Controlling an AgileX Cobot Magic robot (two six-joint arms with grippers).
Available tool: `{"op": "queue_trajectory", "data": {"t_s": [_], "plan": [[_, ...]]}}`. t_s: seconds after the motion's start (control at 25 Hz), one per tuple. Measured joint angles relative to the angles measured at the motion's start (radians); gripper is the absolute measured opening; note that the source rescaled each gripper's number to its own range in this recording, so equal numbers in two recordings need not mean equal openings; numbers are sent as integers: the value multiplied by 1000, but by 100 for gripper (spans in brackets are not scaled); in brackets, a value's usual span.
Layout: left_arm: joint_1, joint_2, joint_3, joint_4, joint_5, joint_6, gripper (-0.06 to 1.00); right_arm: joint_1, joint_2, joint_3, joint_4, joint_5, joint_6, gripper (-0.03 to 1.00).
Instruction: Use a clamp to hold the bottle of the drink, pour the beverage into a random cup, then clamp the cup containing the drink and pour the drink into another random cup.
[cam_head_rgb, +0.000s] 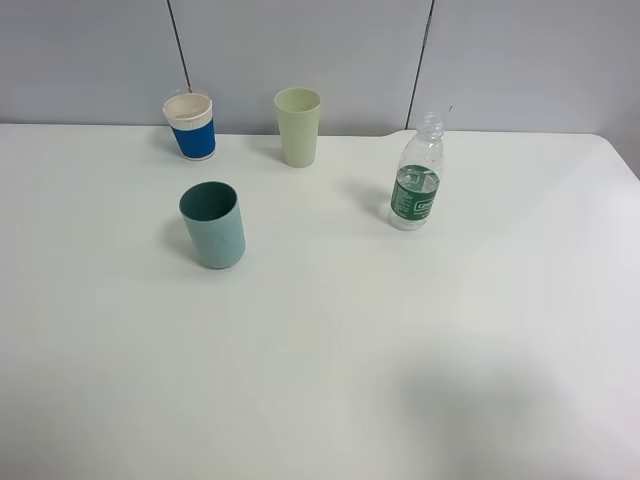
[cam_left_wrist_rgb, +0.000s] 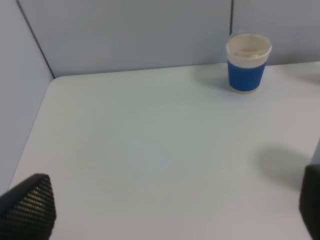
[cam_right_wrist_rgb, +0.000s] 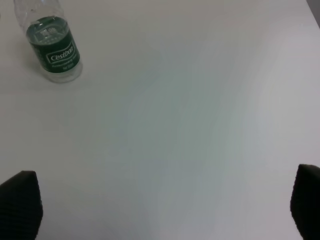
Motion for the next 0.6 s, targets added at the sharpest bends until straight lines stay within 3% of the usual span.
{"op": "queue_trajectory", "data": {"t_s": [0.28, 0.6], "plan": [[0, -83, -2, 3, 124, 0, 98, 0, 0, 0, 0, 0, 0, 100], [0, -130, -2, 4, 188, 0, 98, 0, 0, 0, 0, 0, 0, 100]]}}
